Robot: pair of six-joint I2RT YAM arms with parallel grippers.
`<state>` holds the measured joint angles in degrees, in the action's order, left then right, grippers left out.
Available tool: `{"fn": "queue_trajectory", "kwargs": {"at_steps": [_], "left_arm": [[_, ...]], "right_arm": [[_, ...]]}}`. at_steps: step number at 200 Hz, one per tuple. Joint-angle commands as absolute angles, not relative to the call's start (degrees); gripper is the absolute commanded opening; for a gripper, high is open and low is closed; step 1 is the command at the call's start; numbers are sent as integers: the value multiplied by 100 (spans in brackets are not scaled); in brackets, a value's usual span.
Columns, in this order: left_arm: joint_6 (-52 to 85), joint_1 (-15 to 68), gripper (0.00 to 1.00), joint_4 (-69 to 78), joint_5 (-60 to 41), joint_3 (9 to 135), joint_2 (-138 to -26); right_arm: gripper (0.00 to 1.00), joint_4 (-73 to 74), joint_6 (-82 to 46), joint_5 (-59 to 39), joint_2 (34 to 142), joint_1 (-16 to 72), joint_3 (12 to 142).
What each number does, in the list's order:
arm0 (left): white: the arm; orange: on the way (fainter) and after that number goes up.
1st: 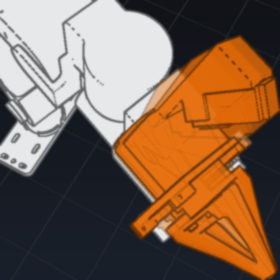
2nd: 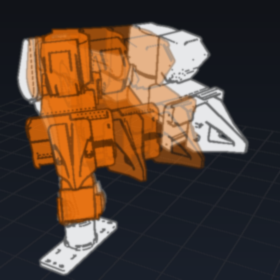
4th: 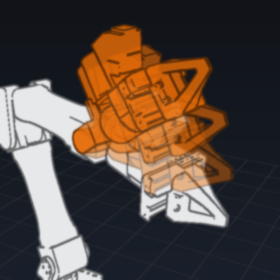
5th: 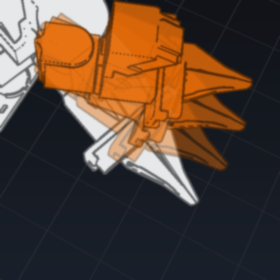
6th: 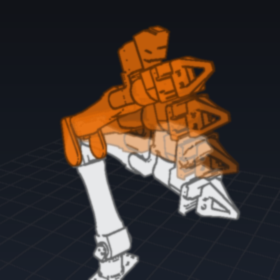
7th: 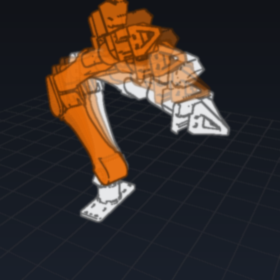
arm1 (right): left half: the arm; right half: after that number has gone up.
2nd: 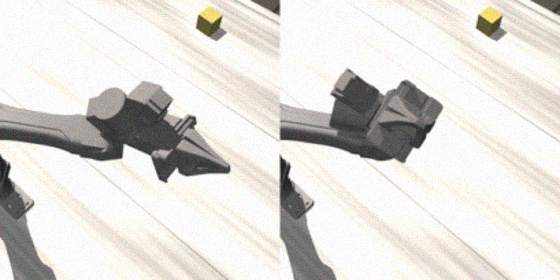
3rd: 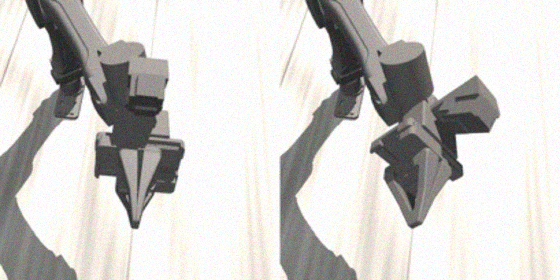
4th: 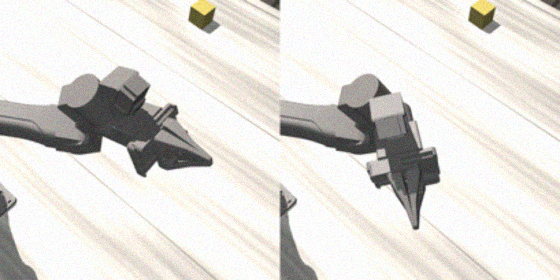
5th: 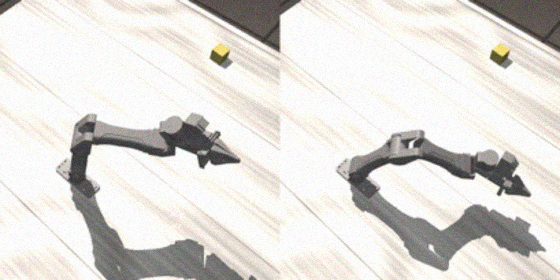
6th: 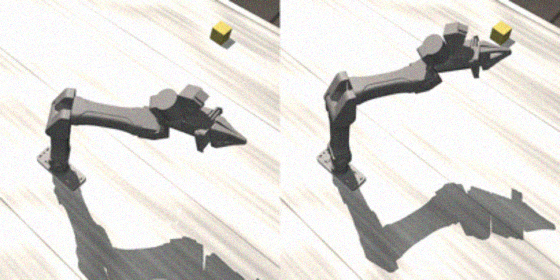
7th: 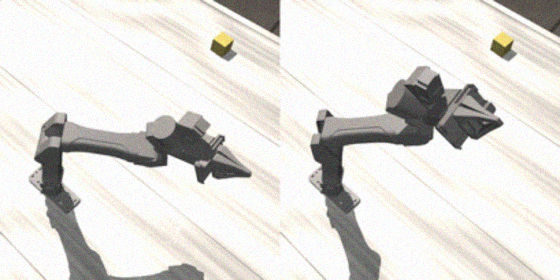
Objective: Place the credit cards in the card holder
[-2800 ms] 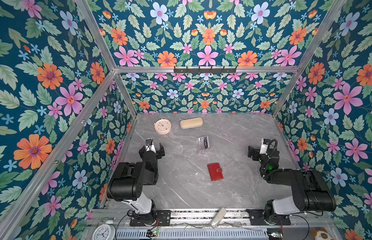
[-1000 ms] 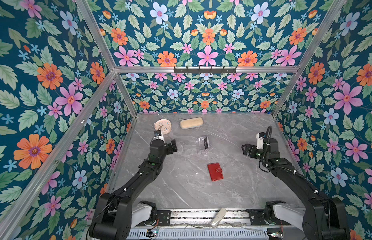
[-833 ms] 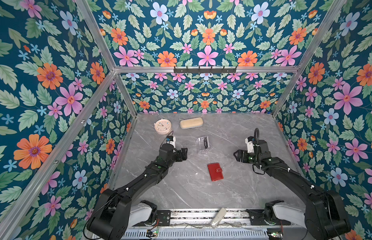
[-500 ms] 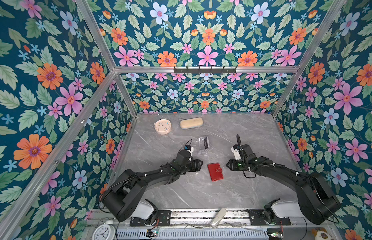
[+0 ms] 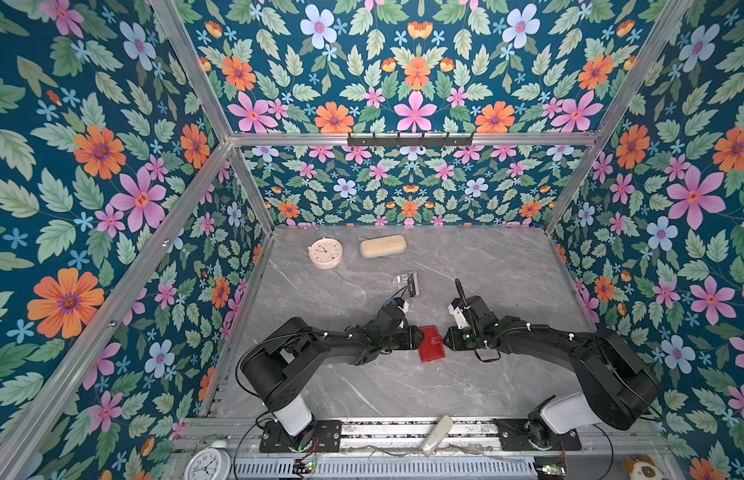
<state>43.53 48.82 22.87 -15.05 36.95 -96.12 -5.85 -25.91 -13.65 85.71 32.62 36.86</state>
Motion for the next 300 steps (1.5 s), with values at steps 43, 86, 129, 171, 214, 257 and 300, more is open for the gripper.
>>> {"fn": "queue_trajectory", "kwargs": {"at_steps": [43,86,129,171,214,257,300], "left_arm": [[4612,4947,37,2483,-1722,3714,-9819],[4676,4961,20,2390,-1662,3730,-9709],[4741,4988,17,2243,-1469,3718,-9571],[4824,5011,17,2259,-1432,3712,-9571],[4834,5027,16,2254,-1441,3714,-9563],[4855,5030,15,2236,-1394,3679,-9493],[4832,5032,15,2136,-1275,3651,-9423]], "right_arm": [[26,-500,-2804,-1338,8778,3388,3766],[29,-851,-2854,-599,8484,3567,3849],[37,-822,-2753,-614,8099,3775,3882],[41,-618,-2786,-923,8398,3939,4062],[43,-630,-2824,-809,8894,4191,4372],[42,-1155,-2813,-181,9287,4440,4722],[32,-1592,-2805,308,9431,4544,4919]]}}
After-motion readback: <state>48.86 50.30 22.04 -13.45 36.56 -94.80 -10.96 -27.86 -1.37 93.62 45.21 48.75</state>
